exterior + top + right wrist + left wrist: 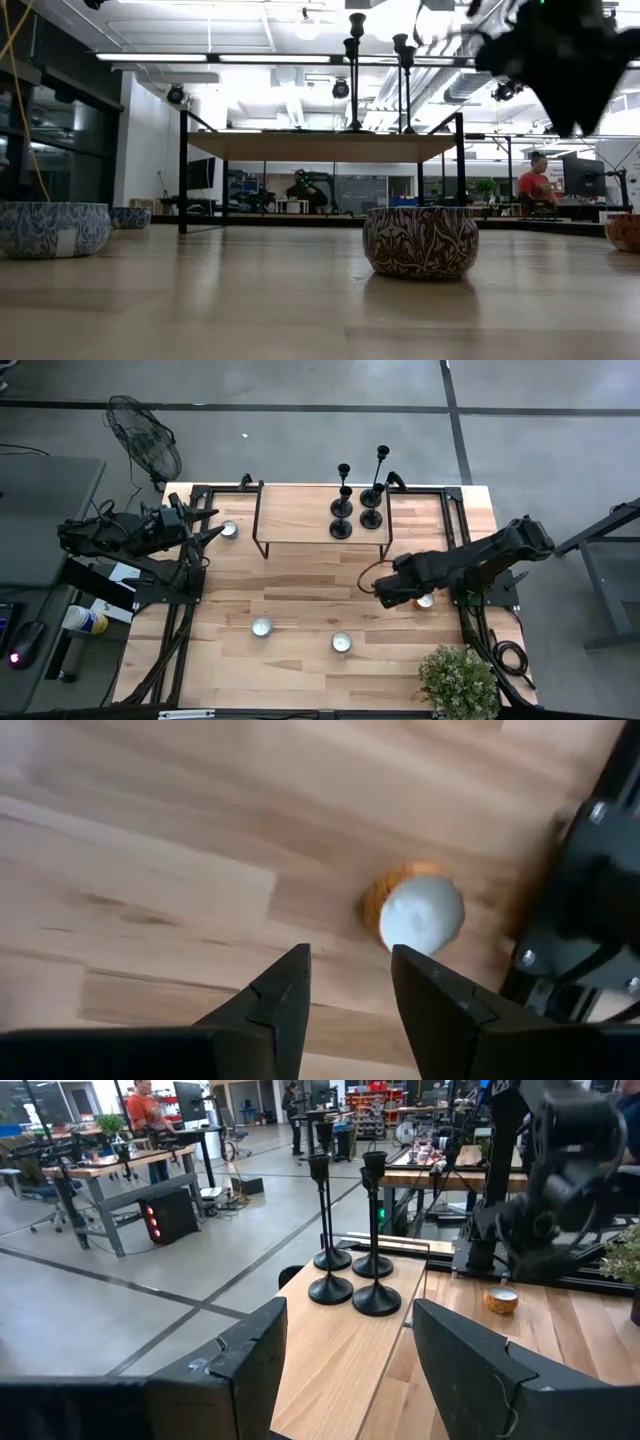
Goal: Pick & Place candle stick holders
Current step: Move the yellow scented candle to the middle of the table
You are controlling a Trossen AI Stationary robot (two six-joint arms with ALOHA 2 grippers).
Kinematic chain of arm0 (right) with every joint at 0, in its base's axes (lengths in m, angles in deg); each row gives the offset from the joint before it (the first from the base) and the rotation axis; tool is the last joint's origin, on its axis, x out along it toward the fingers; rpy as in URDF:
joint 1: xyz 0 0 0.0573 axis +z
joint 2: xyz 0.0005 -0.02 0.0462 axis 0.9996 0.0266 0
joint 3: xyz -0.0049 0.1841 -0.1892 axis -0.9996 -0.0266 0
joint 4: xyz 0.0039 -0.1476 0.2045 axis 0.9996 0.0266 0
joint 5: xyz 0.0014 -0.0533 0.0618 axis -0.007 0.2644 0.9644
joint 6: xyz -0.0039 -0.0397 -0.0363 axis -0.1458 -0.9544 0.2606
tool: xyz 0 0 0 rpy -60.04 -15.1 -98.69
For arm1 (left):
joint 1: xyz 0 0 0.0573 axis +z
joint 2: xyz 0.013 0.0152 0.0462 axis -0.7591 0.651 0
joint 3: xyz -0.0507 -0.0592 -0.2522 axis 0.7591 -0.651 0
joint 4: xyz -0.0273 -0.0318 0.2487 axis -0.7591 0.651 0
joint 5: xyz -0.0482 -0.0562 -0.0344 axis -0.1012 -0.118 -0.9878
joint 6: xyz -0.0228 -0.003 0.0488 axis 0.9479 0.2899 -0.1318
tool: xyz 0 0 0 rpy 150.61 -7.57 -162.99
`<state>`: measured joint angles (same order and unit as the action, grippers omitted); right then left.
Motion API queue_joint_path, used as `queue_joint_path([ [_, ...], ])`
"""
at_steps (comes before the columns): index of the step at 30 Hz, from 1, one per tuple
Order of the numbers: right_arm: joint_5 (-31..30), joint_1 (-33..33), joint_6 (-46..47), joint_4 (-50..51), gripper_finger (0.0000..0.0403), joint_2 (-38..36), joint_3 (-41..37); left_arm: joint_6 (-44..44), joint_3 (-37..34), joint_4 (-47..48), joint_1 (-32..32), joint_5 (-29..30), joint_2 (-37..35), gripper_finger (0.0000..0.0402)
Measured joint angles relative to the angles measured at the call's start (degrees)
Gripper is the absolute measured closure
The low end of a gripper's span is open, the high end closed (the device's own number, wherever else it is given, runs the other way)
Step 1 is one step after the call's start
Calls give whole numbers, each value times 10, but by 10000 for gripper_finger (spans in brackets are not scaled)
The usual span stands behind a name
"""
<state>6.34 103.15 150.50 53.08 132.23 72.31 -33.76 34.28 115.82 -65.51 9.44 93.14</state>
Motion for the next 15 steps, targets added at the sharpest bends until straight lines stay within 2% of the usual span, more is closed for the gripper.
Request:
queue_joint_path([
  [4,29,3,10,-56,268,0,-54,1,0,0,0,0,0,191],
  [15,44,2,41,-128,268,0,-152,15,0,0,0,0,0,191],
])
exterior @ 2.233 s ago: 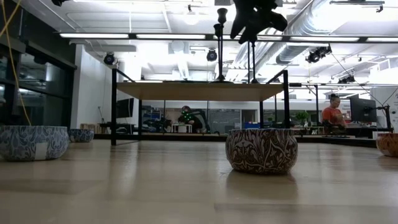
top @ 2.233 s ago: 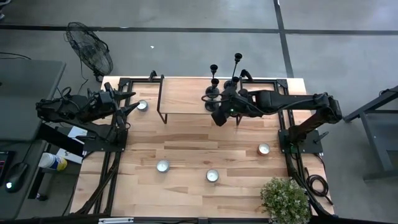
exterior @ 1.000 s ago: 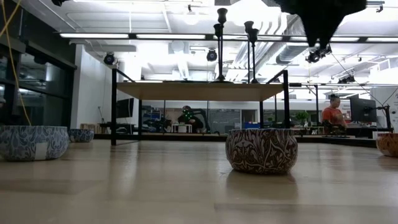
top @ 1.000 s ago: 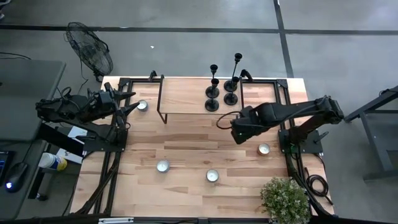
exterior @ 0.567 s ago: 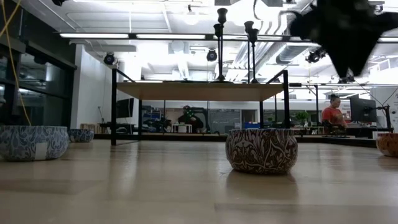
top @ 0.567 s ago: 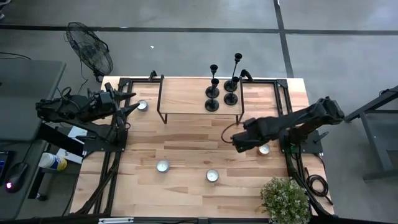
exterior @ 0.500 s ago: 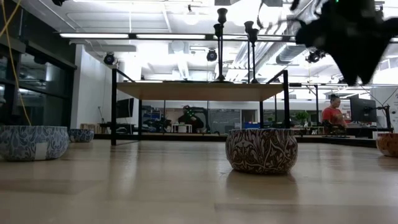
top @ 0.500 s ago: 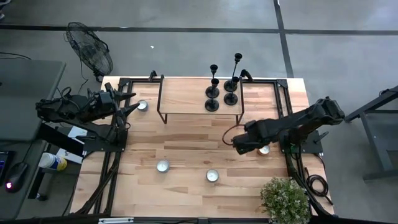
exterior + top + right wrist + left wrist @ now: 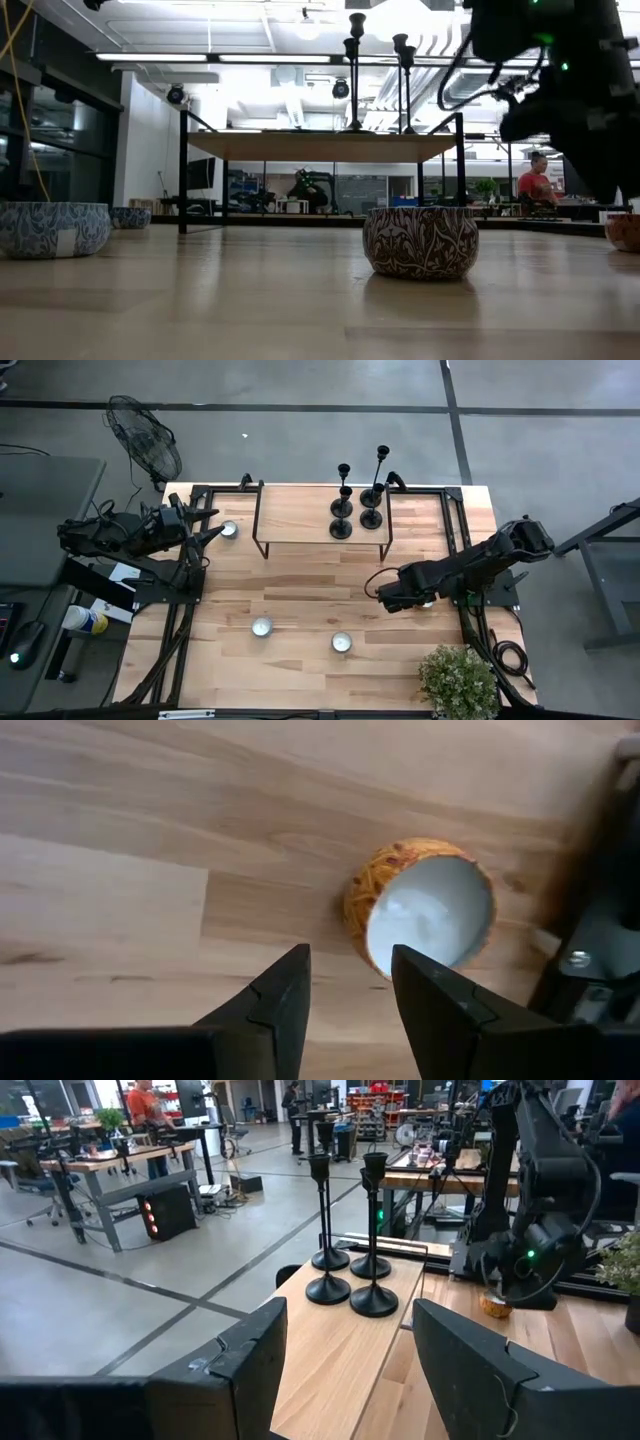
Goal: Pick & Place candle stick holders
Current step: Move the yellow scented candle to the middle of the table
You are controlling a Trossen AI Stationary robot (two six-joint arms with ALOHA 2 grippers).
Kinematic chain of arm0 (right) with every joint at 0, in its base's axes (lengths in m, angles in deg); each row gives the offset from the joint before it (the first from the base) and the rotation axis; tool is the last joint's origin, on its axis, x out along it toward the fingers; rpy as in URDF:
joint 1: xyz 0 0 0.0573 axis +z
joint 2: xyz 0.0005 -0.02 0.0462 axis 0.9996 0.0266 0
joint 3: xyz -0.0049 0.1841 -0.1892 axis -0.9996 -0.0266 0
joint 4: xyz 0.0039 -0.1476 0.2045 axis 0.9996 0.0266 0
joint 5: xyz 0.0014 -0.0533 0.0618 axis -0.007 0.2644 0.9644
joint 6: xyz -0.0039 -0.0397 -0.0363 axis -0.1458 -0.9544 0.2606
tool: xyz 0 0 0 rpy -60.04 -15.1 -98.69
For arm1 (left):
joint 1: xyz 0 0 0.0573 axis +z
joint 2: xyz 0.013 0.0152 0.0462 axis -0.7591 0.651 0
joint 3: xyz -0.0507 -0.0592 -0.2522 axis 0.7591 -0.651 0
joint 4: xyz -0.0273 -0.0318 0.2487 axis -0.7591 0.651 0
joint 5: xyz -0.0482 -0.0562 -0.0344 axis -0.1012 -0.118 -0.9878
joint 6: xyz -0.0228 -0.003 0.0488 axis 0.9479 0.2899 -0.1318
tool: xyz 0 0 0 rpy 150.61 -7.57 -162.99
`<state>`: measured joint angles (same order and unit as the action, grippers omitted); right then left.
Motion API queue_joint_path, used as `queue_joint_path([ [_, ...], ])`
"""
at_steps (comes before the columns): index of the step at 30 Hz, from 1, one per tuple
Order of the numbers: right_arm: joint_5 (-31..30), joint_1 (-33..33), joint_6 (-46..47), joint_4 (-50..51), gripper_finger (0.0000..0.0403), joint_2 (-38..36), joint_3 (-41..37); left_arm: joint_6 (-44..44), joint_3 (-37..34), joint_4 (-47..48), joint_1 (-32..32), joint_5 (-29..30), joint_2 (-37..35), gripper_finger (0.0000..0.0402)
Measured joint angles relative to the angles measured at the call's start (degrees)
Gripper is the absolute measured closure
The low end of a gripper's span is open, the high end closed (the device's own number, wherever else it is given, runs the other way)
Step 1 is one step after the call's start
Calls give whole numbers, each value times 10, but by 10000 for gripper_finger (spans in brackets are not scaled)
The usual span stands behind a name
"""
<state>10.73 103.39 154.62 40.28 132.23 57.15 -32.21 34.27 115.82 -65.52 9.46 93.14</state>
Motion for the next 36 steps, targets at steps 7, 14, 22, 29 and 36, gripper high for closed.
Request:
queue_joint_path([
  [7,-3,0,9,-53,268,0,-30,0,0,0,0,0,0,191],
  [14,-2,0,11,-49,268,0,-40,0,0,0,0,0,0,191],
  [22,-12,0,6,-43,274,0,-13,0,0,0,0,1,0,191],
  [29,-18,-1,-4,18,274,0,-3,-1,0,0,0,2,0,191],
  [36,-13,-11,-4,-6,274,0,-33,-2,0,0,0,2,0,191],
])
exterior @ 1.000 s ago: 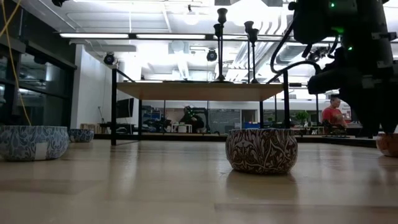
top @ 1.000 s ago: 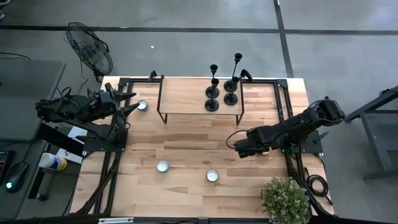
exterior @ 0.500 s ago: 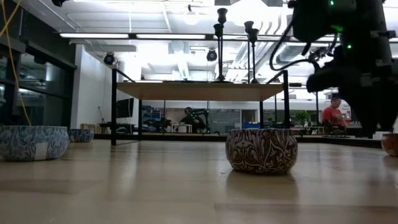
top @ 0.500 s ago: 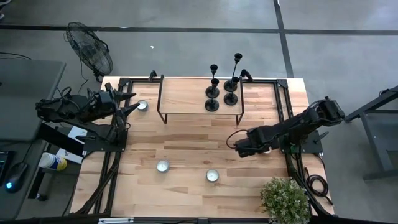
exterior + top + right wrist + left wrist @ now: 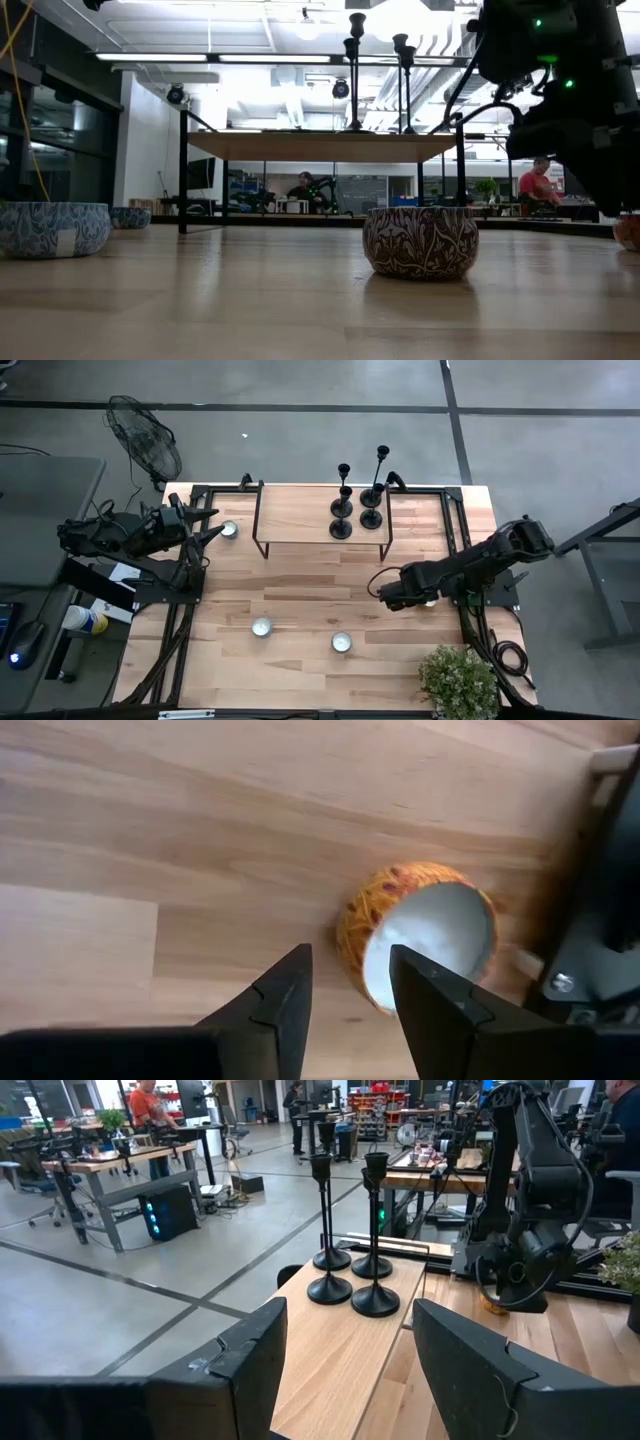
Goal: Pick & Place candle stick holders
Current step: Move the yellow scented candle to the middle of the table
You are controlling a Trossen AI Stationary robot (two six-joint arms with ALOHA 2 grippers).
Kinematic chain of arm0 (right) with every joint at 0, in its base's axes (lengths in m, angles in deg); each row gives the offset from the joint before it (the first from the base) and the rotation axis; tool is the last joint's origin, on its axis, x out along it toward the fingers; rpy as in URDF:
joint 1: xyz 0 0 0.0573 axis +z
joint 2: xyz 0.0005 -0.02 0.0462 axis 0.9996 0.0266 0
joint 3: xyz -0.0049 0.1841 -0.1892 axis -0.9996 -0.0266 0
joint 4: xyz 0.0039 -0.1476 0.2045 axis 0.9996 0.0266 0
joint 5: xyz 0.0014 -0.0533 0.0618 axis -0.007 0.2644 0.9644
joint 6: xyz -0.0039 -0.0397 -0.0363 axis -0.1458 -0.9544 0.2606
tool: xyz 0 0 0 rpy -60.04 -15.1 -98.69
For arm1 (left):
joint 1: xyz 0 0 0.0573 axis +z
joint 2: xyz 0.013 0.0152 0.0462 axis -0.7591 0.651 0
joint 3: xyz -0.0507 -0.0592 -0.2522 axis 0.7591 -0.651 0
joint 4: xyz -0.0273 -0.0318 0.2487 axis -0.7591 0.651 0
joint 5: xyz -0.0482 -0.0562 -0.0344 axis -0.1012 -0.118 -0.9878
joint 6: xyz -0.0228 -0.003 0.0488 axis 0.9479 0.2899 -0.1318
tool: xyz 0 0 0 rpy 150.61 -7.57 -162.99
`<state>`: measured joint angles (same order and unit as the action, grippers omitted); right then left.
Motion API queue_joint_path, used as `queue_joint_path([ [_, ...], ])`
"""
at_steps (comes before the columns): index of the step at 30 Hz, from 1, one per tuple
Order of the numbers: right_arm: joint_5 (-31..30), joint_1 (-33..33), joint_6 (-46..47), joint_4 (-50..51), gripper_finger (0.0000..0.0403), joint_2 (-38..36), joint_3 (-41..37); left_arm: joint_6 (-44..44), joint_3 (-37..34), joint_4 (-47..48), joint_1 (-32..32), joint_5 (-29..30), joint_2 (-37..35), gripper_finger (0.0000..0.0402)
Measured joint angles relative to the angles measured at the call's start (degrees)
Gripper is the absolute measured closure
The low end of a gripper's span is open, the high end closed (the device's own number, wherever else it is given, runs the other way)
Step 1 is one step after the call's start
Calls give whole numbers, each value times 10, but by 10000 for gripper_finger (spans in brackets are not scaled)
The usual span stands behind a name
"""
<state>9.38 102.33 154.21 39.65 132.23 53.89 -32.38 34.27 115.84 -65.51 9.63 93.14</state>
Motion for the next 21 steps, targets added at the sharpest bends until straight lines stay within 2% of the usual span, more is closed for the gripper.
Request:
queue_joint_path([
  [16,-12,-4,0,-15,275,0,-10,2,0,0,0,-2,0,191],
  [21,8,-4,2,-34,275,0,-29,2,0,0,0,-2,0,191],
])
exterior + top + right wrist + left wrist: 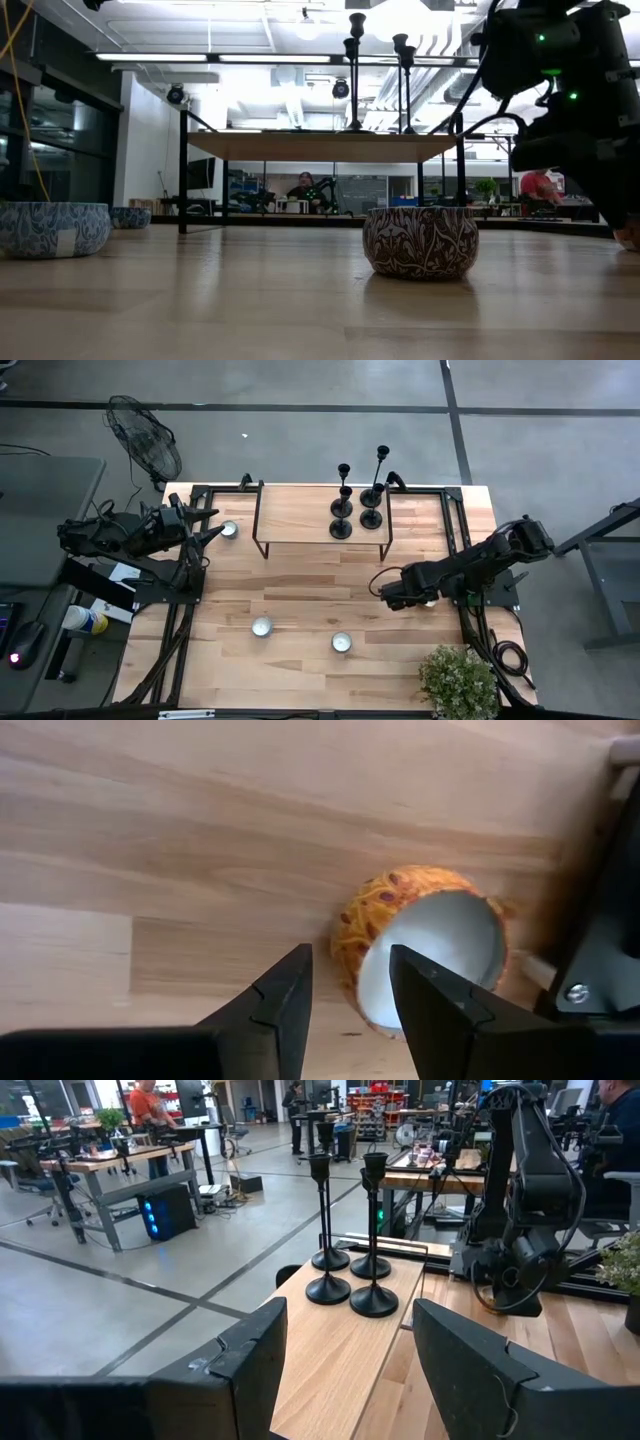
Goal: Pick & Place candle stick holders
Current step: Move the yellow scented candle to the middle of the table
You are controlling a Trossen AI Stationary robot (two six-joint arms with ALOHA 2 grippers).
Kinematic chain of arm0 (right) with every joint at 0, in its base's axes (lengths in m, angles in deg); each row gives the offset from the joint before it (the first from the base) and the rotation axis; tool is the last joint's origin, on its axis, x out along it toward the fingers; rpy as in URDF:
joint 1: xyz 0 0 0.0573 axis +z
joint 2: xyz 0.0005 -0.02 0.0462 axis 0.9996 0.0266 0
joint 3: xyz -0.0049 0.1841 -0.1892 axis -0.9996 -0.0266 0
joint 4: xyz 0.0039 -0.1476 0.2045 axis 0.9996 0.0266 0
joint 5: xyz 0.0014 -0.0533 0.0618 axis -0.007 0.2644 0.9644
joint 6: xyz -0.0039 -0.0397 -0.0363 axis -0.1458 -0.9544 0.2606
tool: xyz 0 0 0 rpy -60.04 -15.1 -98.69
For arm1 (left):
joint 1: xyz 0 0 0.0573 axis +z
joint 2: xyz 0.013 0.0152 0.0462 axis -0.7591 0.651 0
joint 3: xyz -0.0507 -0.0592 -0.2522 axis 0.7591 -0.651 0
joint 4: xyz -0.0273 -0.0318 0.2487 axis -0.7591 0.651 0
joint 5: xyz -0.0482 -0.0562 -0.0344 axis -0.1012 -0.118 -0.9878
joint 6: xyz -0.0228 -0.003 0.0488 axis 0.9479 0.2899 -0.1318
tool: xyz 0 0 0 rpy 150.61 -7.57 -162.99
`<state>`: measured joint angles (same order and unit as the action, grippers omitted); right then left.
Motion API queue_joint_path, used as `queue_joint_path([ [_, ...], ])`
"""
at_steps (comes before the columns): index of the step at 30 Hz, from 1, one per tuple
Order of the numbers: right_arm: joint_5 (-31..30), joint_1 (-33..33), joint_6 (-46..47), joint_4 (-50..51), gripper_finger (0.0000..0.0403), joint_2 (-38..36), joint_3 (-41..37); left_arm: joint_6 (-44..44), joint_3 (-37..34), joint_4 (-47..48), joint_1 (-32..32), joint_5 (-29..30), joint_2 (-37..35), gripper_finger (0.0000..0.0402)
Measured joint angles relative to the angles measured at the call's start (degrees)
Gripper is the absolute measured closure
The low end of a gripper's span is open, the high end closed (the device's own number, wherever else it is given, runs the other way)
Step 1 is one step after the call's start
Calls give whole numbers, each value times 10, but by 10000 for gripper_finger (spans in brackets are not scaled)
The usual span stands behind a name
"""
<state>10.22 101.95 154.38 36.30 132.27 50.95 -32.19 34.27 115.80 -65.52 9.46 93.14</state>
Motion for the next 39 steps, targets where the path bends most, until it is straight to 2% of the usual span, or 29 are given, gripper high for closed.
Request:
queue_joint_path([
  [11,-11,1,9,-9,281,0,1,0,0,0,0,0,0,191],
  [27,-7,1,8,-15,381,0,-8,-2,0,0,0,0,0,191],
  [31,-3,1,-12,-28,398,0,-9,-2,0,4,0,1,0,191],
  [39,15,1,-97,-45,401,0,25,-2,0,5,0,1,0,191],
])
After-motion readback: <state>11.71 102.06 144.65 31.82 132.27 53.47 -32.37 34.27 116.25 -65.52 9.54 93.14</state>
